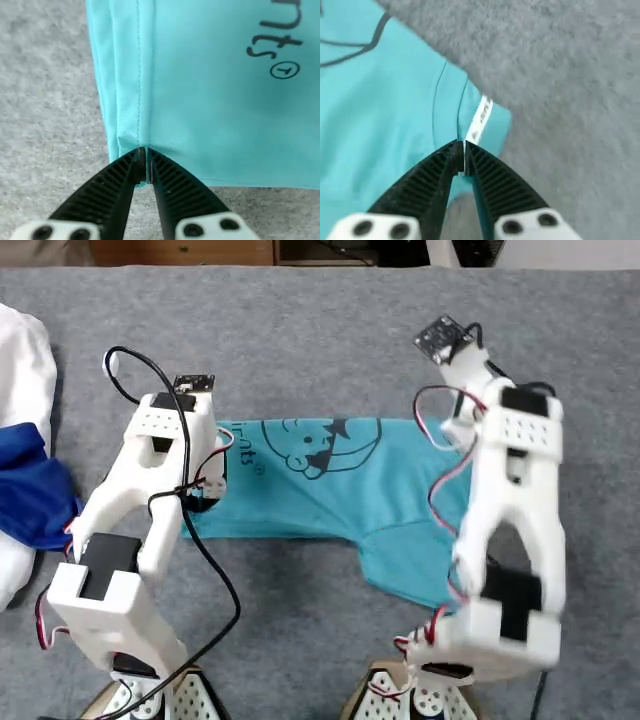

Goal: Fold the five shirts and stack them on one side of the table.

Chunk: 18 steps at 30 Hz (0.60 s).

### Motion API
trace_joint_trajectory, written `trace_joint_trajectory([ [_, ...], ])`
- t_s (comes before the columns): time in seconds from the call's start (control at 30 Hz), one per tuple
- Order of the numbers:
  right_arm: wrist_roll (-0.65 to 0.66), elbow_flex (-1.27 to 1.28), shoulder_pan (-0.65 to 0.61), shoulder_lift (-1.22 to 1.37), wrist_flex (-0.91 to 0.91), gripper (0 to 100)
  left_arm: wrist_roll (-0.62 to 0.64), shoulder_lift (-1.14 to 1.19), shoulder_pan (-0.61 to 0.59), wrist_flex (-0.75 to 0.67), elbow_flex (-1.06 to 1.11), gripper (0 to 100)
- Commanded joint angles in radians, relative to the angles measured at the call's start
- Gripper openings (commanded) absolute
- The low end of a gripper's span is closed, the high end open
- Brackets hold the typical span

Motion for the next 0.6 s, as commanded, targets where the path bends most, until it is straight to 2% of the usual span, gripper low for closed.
trace_joint_trajectory([
  [0.0,-0.04,-0.159,-0.016,0.186,-0.035,1.9,-0.008,-0.004,-0.003,-0.006,0.0,2],
  [0.27,-0.068,-0.433,-0.008,0.518,0.037,1.9,-0.049,-0.004,-0.008,-0.074,0.101,2],
  [0.57,-0.069,-0.601,0.035,0.618,0.081,1.9,-0.064,-0.007,-0.011,-0.127,0.229,2],
])
